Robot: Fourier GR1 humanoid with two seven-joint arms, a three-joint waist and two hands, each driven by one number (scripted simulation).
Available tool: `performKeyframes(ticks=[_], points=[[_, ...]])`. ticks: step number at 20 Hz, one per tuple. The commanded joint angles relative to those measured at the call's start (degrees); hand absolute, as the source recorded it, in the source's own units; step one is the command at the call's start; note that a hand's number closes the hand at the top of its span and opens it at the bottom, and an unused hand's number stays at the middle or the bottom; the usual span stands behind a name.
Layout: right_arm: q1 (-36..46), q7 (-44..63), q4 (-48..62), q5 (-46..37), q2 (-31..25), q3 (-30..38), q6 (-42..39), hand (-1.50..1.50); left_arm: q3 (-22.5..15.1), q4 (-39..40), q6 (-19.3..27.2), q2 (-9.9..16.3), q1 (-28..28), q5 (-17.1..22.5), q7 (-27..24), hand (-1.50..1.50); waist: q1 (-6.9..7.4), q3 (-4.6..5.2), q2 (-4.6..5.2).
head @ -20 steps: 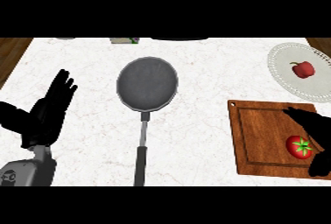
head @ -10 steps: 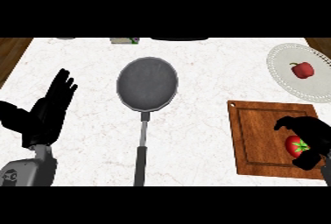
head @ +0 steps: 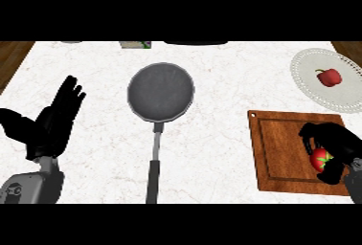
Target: Pick the tomato from the cutting board and place it in the pan
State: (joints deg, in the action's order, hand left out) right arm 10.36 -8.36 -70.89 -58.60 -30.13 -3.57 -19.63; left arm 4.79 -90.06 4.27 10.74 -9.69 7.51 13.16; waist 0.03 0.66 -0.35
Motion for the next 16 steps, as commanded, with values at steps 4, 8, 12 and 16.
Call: performKeyframes(ticks=[4,8,12,16], points=[[2.8,16.3,-8.3,-3.3,18.1,-7.1,-0.2,1.50,-0.6,-0.2,-0.1,0.0,-1.1,-0.5,1.5,0.00,0.58,-0.44,-0.07],[8.6,23.9,-6.4,-5.7,29.3,-11.6,-0.4,1.50,-2.6,-0.2,-1.2,-0.9,-2.4,-0.5,1.1,0.00,6.51,-0.24,0.83],[16.8,36.3,-8.7,-8.8,29.8,-16.4,3.7,1.50,-4.2,-0.4,-1.7,-1.8,-3.2,-0.7,1.4,0.00,8.43,-0.30,0.01],[26.1,48.2,-10.4,-13.6,30.0,-22.1,6.4,1.50,-5.5,1.3,-1.8,-2.5,-3.2,-1.6,1.0,0.00,9.29,-0.14,-0.07]])
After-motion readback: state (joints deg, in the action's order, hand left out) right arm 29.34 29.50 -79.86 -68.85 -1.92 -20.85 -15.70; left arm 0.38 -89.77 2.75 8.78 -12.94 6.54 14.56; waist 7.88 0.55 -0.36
